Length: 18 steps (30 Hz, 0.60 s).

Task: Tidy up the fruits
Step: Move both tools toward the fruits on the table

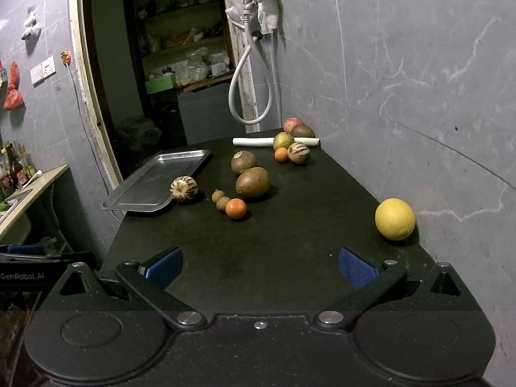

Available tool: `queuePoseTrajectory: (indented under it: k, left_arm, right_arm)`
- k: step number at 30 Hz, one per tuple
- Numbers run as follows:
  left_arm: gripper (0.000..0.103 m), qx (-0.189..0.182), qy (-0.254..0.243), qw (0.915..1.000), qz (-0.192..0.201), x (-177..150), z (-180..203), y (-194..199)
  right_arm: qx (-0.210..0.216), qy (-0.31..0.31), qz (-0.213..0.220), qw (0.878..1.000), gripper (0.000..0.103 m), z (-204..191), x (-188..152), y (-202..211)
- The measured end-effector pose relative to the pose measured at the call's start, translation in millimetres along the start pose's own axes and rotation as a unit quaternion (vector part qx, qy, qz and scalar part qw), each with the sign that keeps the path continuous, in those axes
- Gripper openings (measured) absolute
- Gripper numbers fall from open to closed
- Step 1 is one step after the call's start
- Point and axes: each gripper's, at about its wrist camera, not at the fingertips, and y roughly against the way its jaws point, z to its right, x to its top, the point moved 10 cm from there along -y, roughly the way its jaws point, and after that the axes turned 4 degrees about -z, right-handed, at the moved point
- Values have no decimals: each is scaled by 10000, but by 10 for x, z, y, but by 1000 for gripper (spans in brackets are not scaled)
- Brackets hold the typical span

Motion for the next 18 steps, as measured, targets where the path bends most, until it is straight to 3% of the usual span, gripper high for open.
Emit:
queuePoseTrajectory:
  k: [18]
  left_arm:
    - [102,51,-25,9999,-151,-48,-20,-97]
  right_arm:
    - [37,-45,-128,9999,103,14,-59,-170]
